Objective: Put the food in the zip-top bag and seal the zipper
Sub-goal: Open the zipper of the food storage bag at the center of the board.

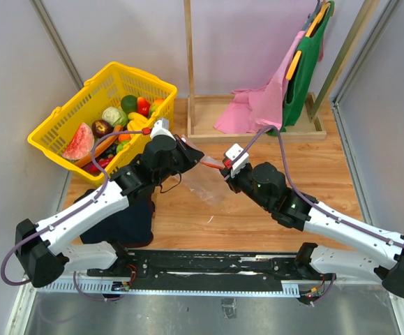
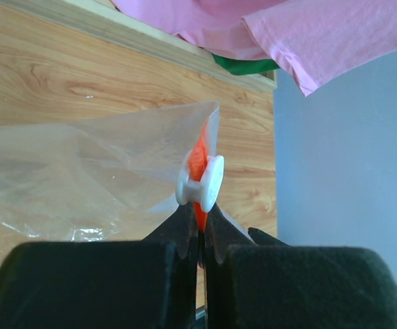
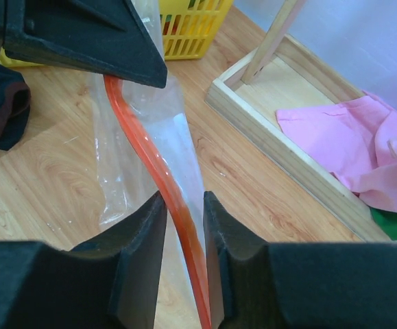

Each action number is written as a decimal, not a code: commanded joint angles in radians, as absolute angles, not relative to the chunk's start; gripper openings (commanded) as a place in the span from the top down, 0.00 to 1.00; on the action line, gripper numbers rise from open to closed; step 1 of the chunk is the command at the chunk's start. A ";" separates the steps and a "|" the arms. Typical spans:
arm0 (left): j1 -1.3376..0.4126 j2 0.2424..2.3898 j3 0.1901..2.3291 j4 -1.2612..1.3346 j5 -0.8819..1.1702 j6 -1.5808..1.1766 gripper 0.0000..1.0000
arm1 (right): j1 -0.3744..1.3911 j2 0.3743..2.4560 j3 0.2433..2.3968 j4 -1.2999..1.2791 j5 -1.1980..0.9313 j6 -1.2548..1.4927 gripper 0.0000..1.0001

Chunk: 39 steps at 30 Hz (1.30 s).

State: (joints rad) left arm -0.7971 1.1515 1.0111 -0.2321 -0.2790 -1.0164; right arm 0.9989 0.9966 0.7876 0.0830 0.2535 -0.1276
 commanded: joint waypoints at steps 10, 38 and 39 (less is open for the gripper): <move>-0.816 1.063 0.951 -0.119 -0.274 -0.974 0.53 | 1.013 0.993 0.842 0.062 0.302 -0.072 0.99; -0.816 1.131 0.837 0.185 -0.146 -1.083 0.53 | 1.013 0.994 0.769 0.152 0.309 0.268 0.99; -0.816 1.138 0.841 0.186 -0.142 -1.084 0.55 | 1.012 0.994 0.769 0.154 0.306 0.268 0.99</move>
